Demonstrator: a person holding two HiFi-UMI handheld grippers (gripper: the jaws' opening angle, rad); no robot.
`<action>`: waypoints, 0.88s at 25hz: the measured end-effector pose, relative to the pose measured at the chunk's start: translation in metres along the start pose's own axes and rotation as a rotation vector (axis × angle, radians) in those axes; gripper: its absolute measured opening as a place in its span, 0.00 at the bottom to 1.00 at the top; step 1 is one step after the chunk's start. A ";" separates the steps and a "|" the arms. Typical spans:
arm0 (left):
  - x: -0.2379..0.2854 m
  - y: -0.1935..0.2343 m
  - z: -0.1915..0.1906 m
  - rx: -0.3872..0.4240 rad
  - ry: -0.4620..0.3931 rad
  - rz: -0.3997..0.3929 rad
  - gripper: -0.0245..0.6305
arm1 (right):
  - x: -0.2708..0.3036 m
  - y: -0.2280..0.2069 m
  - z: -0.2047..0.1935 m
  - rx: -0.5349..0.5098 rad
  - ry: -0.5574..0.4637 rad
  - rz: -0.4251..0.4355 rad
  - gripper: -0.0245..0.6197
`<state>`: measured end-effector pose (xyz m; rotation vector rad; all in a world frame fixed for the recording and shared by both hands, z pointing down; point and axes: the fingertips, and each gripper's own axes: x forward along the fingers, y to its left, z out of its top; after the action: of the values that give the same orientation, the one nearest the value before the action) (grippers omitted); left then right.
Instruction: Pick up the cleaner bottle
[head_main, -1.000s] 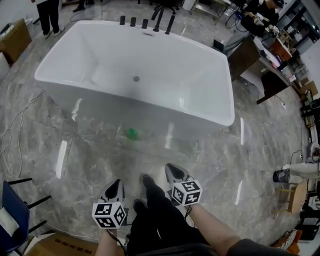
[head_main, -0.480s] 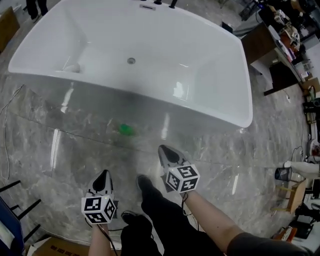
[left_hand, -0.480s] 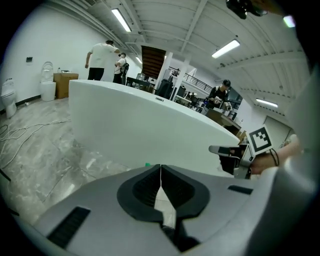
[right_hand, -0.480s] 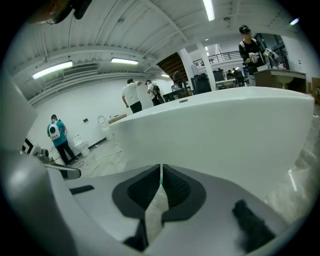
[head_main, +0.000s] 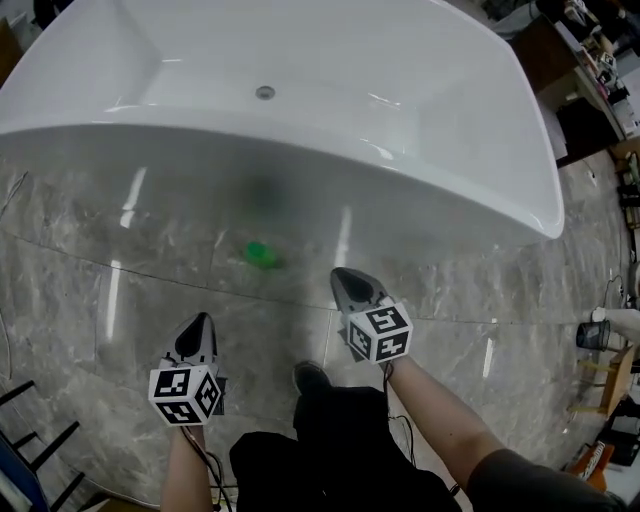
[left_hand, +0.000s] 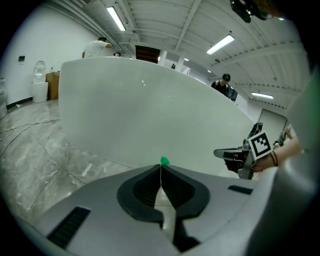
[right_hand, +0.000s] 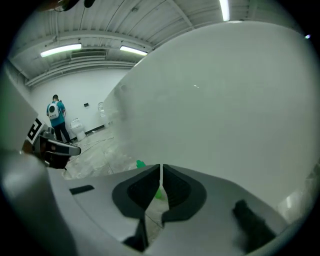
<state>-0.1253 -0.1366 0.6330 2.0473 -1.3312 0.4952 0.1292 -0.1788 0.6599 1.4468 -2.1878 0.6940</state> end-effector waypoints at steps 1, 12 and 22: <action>0.010 0.007 -0.006 0.007 -0.003 -0.001 0.06 | 0.010 -0.004 -0.010 0.002 0.002 -0.001 0.08; 0.081 0.064 -0.078 0.145 -0.019 -0.011 0.06 | 0.091 -0.022 -0.107 -0.064 0.009 0.040 0.08; 0.131 0.095 -0.084 0.154 -0.102 -0.036 0.06 | 0.165 0.012 -0.141 -0.113 -0.039 0.163 0.39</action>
<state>-0.1543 -0.1934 0.8038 2.2452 -1.3488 0.4968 0.0682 -0.2057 0.8667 1.2461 -2.3546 0.5889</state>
